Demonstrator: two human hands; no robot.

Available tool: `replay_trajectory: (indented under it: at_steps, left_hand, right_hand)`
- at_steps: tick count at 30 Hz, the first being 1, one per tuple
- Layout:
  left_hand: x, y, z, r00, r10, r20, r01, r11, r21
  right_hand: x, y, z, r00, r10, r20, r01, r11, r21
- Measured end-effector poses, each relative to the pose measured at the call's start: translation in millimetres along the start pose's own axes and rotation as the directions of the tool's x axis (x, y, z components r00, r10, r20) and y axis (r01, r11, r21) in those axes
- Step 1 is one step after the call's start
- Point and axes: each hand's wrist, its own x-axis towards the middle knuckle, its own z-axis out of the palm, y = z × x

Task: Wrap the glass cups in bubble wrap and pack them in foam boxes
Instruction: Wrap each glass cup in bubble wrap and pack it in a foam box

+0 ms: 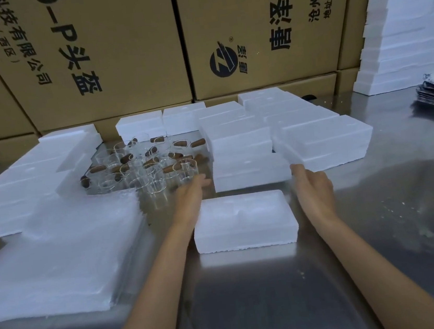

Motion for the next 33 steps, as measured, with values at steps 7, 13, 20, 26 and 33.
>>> replay_trajectory:
  at_steps: [7, 13, 20, 26, 33]
  left_hand:
    - [18.2, -5.0, -16.0, 0.941, 0.248, -0.231, -0.199, 0.956, 0.214]
    - [32.6, -12.3, -15.9, 0.943, 0.288, -0.164, -0.212, 0.904, 0.371]
    - [43.0, -24.2, -19.2, 0.909, 0.37, -0.191, -0.31, 0.908, 0.283]
    - [23.0, 4.8, -42.5, 0.921, 0.306, -0.24, -0.321, 0.947, -0.027]
    - [-13.8, 26.3, -58.2, 0.946, 0.298, 0.126, -0.209, 0.862, -0.462]
  right_hand:
    - [8.3, 8.9, 3.1, 0.997, -0.015, -0.078, 0.02, 0.998, 0.063]
    - [-1.5, 5.0, 4.4, 0.987, -0.112, -0.114, 0.118, 0.992, 0.043]
    - [-51.3, -5.9, 17.6, 0.672, -0.657, 0.343, 0.737, 0.642, -0.212]
    - [-34.3, -11.3, 27.3, 0.727, -0.603, 0.329, 0.682, 0.689, -0.245]
    - [-37.2, -43.6, 37.4, 0.784, -0.58, 0.22, 0.613, 0.78, -0.126]
